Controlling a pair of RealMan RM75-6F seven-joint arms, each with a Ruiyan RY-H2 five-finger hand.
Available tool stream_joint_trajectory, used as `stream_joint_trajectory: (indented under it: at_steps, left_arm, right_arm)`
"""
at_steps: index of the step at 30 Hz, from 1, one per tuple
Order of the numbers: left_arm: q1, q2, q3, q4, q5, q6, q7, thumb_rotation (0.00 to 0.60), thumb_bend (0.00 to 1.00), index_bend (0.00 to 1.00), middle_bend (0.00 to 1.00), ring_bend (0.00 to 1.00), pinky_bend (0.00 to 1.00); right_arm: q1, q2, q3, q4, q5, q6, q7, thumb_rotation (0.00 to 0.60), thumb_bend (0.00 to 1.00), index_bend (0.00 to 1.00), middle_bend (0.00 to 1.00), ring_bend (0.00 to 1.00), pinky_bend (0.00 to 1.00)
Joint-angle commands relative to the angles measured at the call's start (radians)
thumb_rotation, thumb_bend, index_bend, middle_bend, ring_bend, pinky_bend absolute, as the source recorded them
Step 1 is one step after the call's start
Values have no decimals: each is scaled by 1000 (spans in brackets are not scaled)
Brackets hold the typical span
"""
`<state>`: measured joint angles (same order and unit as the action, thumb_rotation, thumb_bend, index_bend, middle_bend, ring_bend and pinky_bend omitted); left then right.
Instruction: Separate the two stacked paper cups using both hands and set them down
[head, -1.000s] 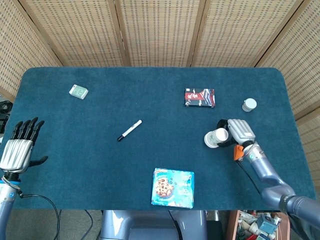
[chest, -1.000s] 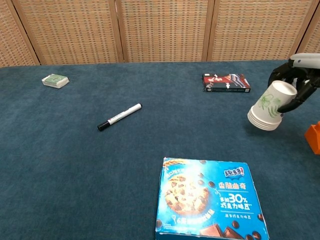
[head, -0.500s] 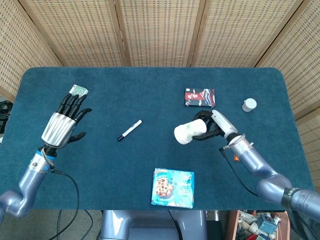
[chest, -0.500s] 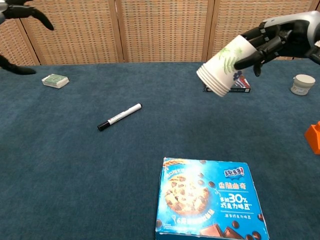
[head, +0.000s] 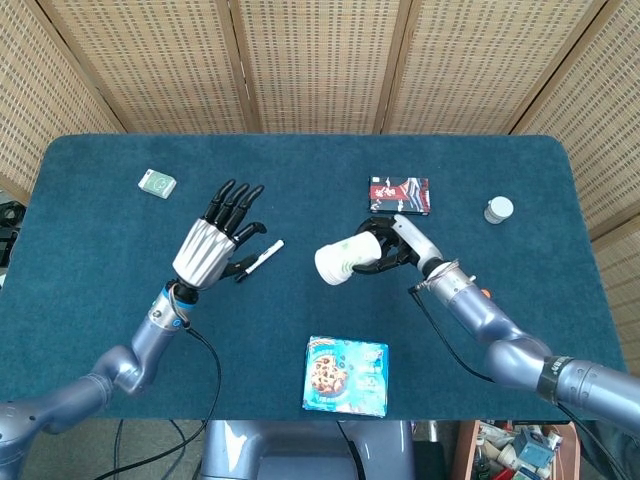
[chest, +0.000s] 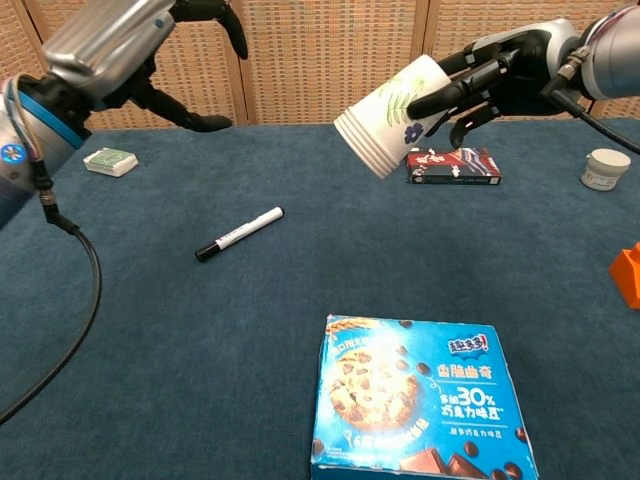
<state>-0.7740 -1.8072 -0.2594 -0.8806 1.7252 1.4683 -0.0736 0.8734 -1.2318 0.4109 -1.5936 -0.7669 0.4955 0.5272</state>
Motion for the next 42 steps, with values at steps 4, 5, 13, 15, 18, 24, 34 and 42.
stream_joint_trajectory:
  at_steps: [4,5,13,15,18,24,34,42]
  left_arm:
    - [-65,-97,4,88,-22,-4,-16,600,77,436,0,0,0]
    - [-69,-104,6,97,-24,-1,-18,600,77,436,0,0,0]
    - [-119,-161,8,187,-36,15,-18,600,76,454,0,0,0]
    - [-127,-170,9,203,-39,15,-19,600,77,458,0,0,0]
    - [-141,-186,11,231,-46,21,-25,600,77,473,0,0,0]
    - [-158,-212,9,272,-60,51,-47,600,93,495,0,0,0]
    - [-190,-237,5,314,-76,85,-54,600,140,544,0,0,0]
    - [-213,-256,10,335,-89,103,-57,600,218,574,0,0,0]
  right_arm:
    - [46,-32,-12,57,85,-16,-15,600,426,578,607,496,627]
    - [47,-32,-10,59,93,-19,-13,600,426,578,607,496,627]
    - [52,-20,25,70,150,-86,41,600,436,578,605,496,627]
    - [53,-17,31,68,159,-96,49,600,441,578,605,496,627]
    - [55,-9,43,58,170,-109,61,600,449,578,604,496,627]
    - [62,-1,42,43,174,-105,54,600,450,578,604,496,627]
    - [58,6,56,26,188,-107,72,600,470,578,602,496,628]
    - [56,14,60,12,198,-100,78,600,471,578,602,496,627]
